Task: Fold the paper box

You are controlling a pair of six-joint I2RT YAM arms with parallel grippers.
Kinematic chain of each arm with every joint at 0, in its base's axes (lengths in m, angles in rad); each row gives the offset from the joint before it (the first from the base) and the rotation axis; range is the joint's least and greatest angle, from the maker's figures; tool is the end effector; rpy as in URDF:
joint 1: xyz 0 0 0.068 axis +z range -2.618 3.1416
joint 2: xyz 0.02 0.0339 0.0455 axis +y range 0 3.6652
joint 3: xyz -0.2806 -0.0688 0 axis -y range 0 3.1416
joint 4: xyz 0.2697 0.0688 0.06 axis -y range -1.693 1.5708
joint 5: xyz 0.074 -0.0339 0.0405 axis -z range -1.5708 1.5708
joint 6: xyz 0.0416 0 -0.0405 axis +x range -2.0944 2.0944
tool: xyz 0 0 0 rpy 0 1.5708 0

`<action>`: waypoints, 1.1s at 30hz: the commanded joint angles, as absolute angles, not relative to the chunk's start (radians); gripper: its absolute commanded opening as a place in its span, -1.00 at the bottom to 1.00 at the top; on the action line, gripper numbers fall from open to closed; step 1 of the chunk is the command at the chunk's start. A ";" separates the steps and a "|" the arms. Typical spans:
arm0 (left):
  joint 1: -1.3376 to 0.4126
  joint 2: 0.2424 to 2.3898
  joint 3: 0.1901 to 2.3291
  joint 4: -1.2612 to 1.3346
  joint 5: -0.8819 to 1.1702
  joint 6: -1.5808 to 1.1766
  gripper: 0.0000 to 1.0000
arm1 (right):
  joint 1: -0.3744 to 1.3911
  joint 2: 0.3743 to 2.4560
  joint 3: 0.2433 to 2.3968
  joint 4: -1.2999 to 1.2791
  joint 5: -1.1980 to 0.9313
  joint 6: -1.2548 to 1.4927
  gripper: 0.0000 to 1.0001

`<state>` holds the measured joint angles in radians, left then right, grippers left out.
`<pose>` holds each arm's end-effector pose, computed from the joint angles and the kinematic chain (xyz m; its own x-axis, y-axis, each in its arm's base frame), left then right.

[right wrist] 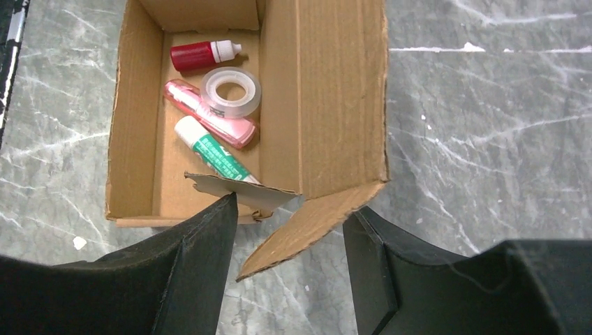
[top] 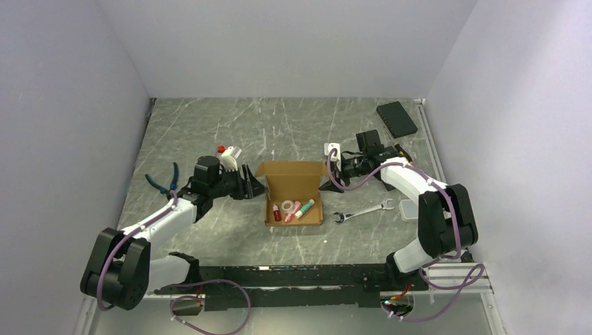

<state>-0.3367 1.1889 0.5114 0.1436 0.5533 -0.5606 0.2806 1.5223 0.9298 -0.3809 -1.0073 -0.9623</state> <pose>0.2357 -0.1057 0.1959 -0.7833 -0.2051 -0.5869 0.3443 0.6429 -0.6842 0.2956 0.1218 0.2134 0.0421 -0.4440 -0.8951 -0.9976 0.0302 -0.0620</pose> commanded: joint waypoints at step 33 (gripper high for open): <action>-0.388 1.050 0.484 0.034 0.524 -0.599 0.23 | 0.339 1.420 0.835 -0.472 -1.022 -1.338 0.02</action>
